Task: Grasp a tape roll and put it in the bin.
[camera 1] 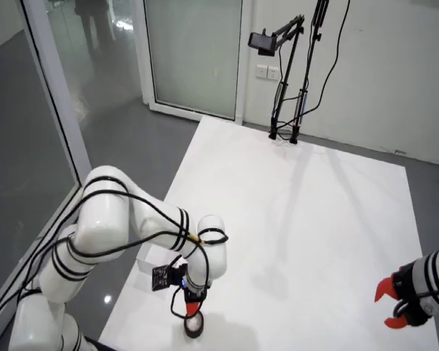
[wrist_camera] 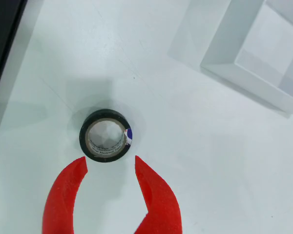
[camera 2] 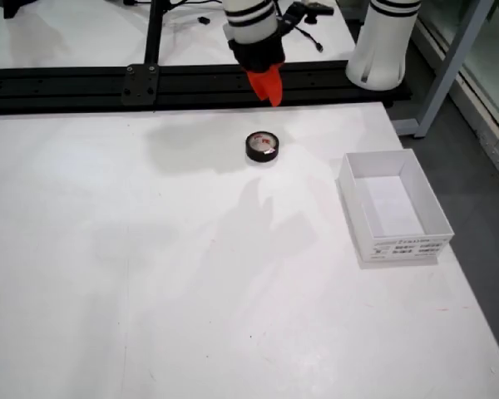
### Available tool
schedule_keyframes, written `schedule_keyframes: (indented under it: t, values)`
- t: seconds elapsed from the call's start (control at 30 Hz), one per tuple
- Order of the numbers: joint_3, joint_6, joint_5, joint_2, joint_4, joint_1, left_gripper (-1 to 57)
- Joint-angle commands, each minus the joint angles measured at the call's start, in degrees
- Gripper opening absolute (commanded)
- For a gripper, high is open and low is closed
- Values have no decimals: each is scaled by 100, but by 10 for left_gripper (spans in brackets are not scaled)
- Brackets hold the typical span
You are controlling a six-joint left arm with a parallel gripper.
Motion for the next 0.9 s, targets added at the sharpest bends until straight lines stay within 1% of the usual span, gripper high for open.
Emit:
schedule_keyframes:
  t: [0.03, 0.3, 0.9]
  values:
    - [0, -179, -598, 651, 44, 62, 219]
    - [0, -188, -773, 809, 88, 168, 220]
    - [0, -188, -1345, 1275, 105, 335, 218]
